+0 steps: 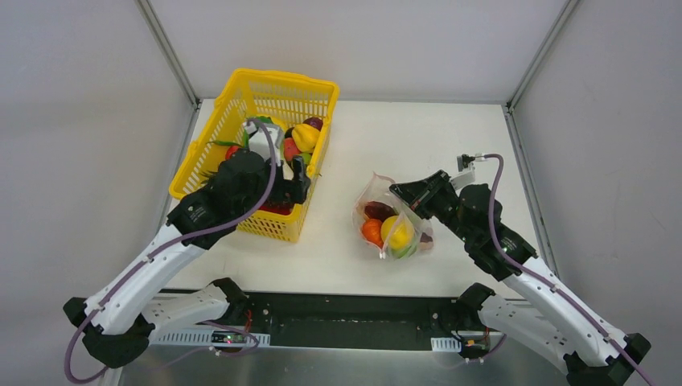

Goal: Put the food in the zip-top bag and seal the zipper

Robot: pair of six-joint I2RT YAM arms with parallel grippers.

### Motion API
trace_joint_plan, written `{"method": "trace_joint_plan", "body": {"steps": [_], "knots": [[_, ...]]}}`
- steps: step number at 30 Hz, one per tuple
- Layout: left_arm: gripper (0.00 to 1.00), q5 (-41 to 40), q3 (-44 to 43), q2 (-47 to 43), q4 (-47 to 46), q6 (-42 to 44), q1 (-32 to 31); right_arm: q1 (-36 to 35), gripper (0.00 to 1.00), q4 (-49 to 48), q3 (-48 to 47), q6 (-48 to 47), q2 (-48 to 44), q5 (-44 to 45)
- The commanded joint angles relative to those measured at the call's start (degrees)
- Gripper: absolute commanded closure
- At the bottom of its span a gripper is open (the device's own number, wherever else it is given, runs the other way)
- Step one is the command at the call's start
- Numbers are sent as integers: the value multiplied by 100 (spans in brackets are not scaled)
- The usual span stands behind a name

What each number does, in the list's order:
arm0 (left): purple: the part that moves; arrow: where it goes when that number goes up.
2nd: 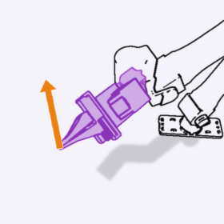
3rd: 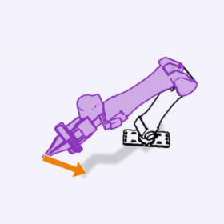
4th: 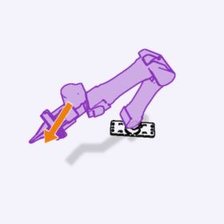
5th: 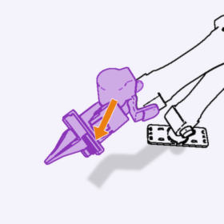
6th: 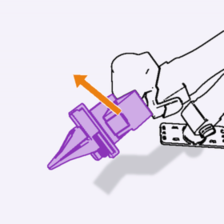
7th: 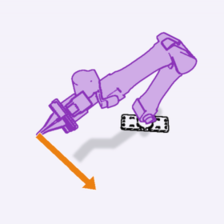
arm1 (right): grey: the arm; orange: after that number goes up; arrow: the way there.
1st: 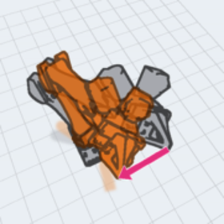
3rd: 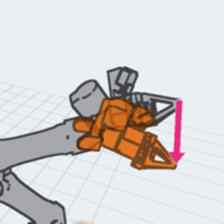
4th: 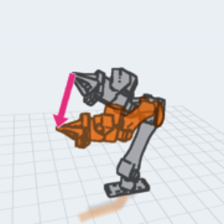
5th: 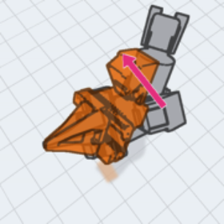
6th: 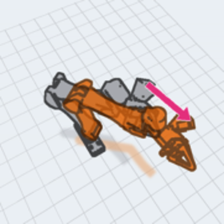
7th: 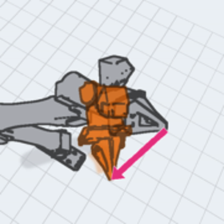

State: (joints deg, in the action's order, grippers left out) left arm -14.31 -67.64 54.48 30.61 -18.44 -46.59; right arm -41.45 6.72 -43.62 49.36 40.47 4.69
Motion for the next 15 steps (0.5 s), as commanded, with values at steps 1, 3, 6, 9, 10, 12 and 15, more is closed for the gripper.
{"method": "trace_joint_plan", "body": {"steps": [1, 3, 6, 9, 10, 12, 15], "knots": [[1, -377, 312, -389, 542, -14, 849, 14, 94, -135, 21, -146, 11, -134], [1, 7, 393, -288, 522, -19, 1343, 14, 94, -168, 7, -155, 67, -203], [1, 469, 245, 274, 781, 71, 1926, 10, 94, -235, 9, -128, 133, -318], [1, 883, 106, 895, 838, 149, 2282, 14, 94, -248, -8, -122, 186, -412], [1, 909, 44, 1115, 926, 159, 2352, 14, 94, -242, -14, -117, 199, -421], [2, 730, -27, 1438, 1135, 143, 2428, 14, 94, -247, -24, -120, 196, -417], [5, 849, 84, 1716, 1132, 115, 2569, 13, 95, -233, 0, -111, 179, -418]]}}
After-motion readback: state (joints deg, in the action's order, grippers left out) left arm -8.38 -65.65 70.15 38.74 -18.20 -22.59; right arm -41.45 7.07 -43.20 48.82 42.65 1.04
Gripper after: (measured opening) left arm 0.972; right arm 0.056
